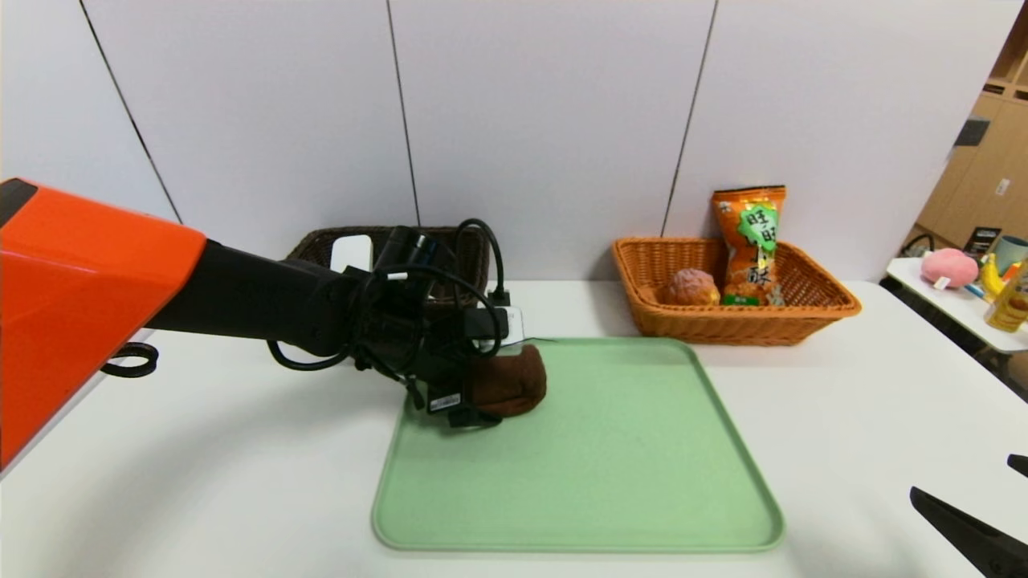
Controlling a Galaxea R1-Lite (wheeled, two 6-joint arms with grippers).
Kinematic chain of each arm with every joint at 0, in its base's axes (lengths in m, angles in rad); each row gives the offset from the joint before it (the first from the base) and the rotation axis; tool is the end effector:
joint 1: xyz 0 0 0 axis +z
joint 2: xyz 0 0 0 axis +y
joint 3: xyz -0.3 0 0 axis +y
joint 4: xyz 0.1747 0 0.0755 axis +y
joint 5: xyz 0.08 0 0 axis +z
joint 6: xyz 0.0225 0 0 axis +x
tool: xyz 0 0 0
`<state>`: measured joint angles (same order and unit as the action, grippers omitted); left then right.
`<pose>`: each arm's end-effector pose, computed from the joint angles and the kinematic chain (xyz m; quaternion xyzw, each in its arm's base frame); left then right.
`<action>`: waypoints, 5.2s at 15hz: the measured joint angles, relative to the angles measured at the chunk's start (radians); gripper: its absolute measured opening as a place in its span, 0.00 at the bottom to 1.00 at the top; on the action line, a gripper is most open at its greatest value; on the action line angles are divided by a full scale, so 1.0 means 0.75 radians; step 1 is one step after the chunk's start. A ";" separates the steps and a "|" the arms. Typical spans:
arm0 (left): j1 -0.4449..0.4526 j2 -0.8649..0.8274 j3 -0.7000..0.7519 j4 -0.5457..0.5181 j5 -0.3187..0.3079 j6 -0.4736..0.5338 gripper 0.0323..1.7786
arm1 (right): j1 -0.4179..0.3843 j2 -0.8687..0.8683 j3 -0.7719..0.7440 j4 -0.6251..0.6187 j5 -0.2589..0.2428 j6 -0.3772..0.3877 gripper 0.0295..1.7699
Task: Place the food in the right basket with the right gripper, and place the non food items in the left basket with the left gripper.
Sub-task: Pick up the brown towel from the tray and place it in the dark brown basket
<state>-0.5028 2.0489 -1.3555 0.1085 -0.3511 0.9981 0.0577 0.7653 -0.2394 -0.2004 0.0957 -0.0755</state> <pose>0.3388 -0.1952 0.1401 0.4270 0.1592 -0.5210 0.7217 0.0694 0.0062 0.1527 -0.0341 0.1590 0.0817 0.9833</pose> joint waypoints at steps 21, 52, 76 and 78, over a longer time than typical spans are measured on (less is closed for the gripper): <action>-0.006 -0.058 -0.079 0.002 -0.011 -0.208 0.21 | -0.001 0.000 0.010 -0.002 0.019 -0.004 0.97; 0.111 -0.026 0.151 -1.240 0.832 -1.441 0.21 | -0.001 -0.056 -0.076 -0.005 0.026 -0.004 0.97; 0.102 0.141 0.147 -1.499 0.823 -1.381 0.21 | -0.002 -0.051 -0.066 -0.005 0.027 -0.002 0.97; 0.102 0.152 0.147 -1.520 0.823 -1.373 0.21 | -0.002 -0.051 -0.062 -0.005 0.027 -0.003 0.97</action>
<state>-0.4266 2.1628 -1.2455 -1.0315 0.2660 -0.0317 0.0562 0.7272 -0.2855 -0.2043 0.1157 -0.0774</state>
